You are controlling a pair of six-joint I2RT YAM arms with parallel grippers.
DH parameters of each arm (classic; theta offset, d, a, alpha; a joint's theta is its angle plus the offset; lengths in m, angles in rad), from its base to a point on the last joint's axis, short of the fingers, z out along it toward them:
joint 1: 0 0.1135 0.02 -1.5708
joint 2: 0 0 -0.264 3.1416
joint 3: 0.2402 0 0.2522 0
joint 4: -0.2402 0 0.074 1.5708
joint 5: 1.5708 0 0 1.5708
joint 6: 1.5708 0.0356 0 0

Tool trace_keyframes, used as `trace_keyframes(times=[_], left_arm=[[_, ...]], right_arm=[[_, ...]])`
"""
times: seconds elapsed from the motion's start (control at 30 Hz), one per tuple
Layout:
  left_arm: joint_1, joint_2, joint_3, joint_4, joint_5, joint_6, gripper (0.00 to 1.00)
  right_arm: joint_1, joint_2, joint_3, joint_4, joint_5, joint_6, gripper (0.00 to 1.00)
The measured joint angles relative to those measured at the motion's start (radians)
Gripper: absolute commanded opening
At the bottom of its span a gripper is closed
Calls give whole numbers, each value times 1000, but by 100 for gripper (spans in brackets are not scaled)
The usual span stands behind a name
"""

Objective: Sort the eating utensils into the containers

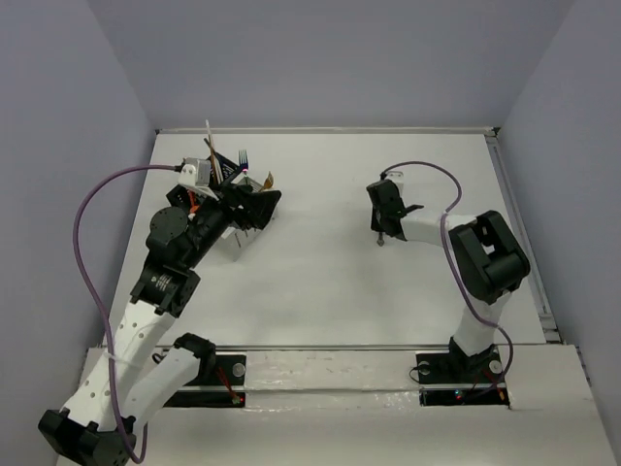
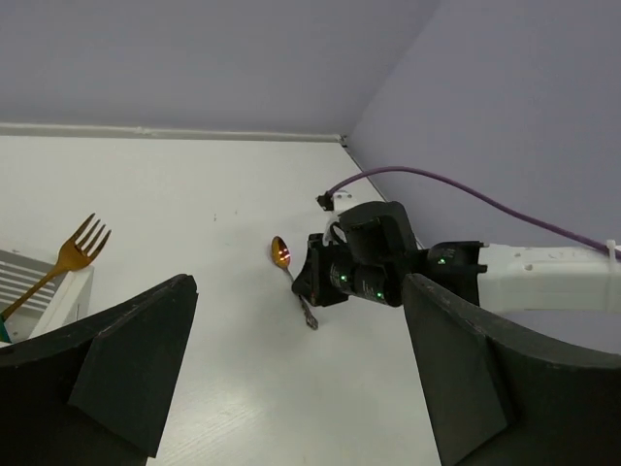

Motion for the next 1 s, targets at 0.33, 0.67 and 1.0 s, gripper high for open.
trace_keyframes(times=[0.33,0.67,1.0], left_arm=[[0,159,2,-24,58,-22,99],[0,272,16,-47,140,-33,94],[-3,351,25,-78,153,-30,82]], right_arm=[[39,-377,-267,63,-100,-45,7],[347,-608,-280,232,-178,-24,7],[521,-598,-232,242,-163,-39,7]])
